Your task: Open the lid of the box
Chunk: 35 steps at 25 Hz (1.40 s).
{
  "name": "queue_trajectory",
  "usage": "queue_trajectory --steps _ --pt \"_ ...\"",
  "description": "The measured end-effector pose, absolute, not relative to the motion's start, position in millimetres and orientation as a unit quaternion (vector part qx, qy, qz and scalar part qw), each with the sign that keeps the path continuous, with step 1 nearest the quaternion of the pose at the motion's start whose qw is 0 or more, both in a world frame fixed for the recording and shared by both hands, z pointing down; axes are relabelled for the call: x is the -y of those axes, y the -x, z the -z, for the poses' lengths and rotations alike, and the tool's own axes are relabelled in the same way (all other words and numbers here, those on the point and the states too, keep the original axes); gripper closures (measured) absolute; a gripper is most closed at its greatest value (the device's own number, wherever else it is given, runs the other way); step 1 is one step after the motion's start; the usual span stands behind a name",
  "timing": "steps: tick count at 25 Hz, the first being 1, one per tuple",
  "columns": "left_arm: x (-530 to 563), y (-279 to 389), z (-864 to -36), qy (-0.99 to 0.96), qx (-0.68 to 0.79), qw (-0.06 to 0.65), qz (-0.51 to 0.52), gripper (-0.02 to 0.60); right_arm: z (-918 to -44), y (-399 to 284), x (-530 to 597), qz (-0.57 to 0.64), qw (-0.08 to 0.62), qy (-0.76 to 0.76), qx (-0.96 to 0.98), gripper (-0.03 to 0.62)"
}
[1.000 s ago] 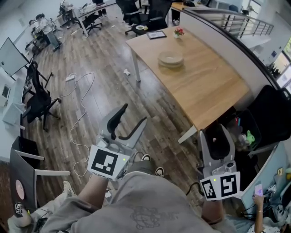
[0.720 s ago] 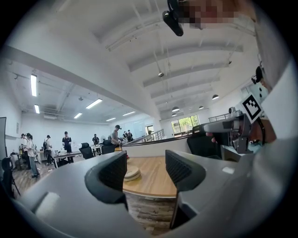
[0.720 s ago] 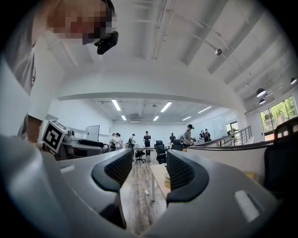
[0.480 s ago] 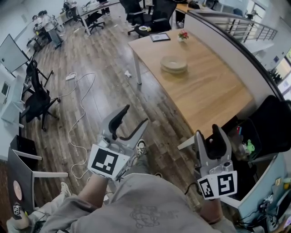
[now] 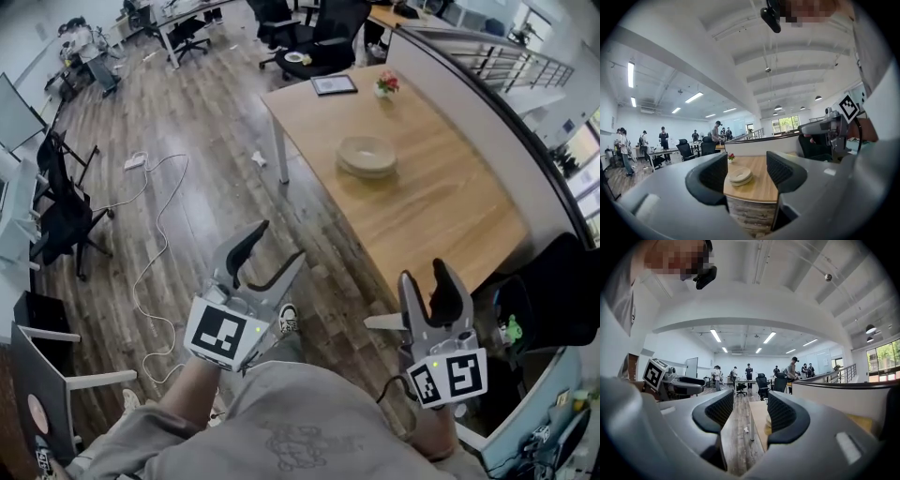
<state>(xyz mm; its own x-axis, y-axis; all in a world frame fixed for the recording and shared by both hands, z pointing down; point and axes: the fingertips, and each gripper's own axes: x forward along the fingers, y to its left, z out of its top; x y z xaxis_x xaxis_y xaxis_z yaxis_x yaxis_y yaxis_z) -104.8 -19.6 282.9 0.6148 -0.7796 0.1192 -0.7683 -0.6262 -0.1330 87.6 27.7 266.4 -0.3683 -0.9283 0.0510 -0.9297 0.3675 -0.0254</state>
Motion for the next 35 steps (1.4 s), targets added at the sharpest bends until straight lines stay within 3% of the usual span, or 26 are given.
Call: queue_trajectory --steps 16,35 --pt "234 145 -282 0.928 -0.359 0.048 0.084 0.322 -285 -19 175 -0.047 0.053 -0.574 0.816 0.382" --pt "415 57 -309 0.933 -0.337 0.044 0.119 0.319 -315 -101 349 -0.108 0.033 -0.576 0.810 0.382"
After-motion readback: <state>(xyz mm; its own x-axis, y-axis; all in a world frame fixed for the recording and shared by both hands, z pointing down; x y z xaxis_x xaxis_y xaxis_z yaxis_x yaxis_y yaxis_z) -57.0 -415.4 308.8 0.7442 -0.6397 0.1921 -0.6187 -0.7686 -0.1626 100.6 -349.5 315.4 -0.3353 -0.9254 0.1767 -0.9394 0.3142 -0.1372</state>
